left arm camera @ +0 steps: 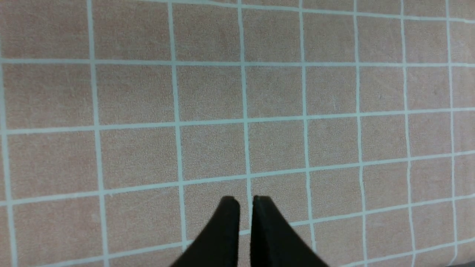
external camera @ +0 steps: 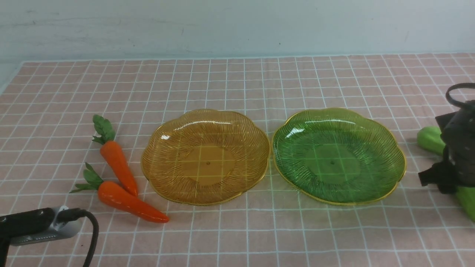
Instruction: Put different types of vegetables on the plate.
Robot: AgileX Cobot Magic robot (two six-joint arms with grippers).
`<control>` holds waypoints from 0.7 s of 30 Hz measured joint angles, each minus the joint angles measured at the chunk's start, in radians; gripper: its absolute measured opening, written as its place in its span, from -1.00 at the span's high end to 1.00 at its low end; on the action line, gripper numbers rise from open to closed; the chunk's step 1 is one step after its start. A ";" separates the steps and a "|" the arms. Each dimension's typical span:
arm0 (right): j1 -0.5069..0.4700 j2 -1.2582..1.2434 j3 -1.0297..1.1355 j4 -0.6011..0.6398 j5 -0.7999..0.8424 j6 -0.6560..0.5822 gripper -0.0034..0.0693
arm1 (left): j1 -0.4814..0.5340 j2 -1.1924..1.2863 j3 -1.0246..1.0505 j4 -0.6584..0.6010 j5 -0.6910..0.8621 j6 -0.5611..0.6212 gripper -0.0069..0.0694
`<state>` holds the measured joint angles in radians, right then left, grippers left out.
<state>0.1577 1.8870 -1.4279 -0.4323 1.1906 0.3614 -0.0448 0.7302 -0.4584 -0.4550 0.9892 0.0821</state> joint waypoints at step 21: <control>0.157 0.143 -0.190 0.333 -0.163 -0.210 -0.74 | 0.000 0.000 0.000 0.000 -0.023 0.000 0.72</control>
<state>0.3147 2.0300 -1.6181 -0.0990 1.0272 0.1509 -0.0448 0.7302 -0.4584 -0.4550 0.9664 0.0821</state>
